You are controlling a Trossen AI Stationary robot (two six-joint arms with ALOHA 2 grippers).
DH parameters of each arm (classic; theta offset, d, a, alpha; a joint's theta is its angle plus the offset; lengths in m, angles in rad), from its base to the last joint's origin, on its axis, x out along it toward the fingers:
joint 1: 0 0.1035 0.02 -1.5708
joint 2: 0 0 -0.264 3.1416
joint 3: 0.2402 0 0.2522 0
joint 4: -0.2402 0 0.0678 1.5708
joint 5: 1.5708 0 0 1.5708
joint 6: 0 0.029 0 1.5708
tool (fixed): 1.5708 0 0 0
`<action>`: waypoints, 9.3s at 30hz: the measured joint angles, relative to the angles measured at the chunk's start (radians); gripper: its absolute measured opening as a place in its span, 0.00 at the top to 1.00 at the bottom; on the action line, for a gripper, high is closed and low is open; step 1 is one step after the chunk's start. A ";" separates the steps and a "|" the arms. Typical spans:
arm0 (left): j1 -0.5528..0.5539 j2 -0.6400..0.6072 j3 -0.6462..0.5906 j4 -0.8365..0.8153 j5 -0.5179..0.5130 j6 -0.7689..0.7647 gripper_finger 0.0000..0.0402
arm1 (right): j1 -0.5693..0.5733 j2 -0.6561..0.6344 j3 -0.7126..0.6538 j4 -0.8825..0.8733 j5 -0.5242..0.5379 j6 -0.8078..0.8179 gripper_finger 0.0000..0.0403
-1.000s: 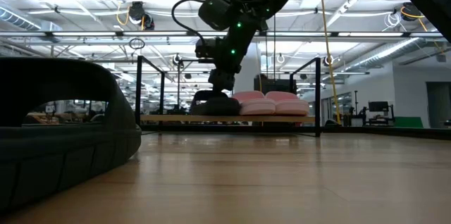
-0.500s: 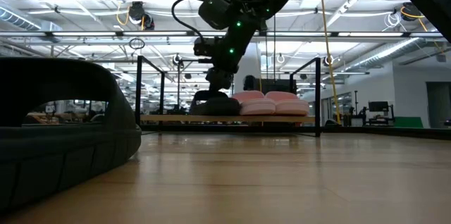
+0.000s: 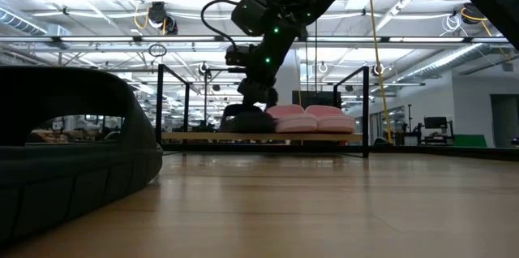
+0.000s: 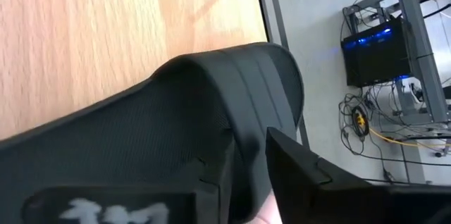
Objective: Pick and place slides into the shelf
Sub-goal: Put the right black slide on the shelf, then put the black slide on the shelf
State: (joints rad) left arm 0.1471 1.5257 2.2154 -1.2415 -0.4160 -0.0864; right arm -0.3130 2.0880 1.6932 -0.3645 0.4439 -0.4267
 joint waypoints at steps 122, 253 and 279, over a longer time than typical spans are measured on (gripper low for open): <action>0.000 0.000 0.000 0.004 0.015 0.007 0.87 | 0.053 -0.072 -0.001 -0.137 0.158 0.038 0.73; -0.820 0.665 -0.034 -0.218 0.046 -0.932 0.87 | 0.992 -0.661 0.000 -0.658 0.234 1.044 0.76; -0.937 0.678 -0.267 -0.048 0.014 -1.124 0.87 | 0.992 -0.661 0.000 -0.730 0.319 0.989 0.76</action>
State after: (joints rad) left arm -0.7899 2.2036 1.9484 -1.2892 -0.4019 -1.2106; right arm 0.6788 1.4269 1.6928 -1.0940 0.7629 0.5623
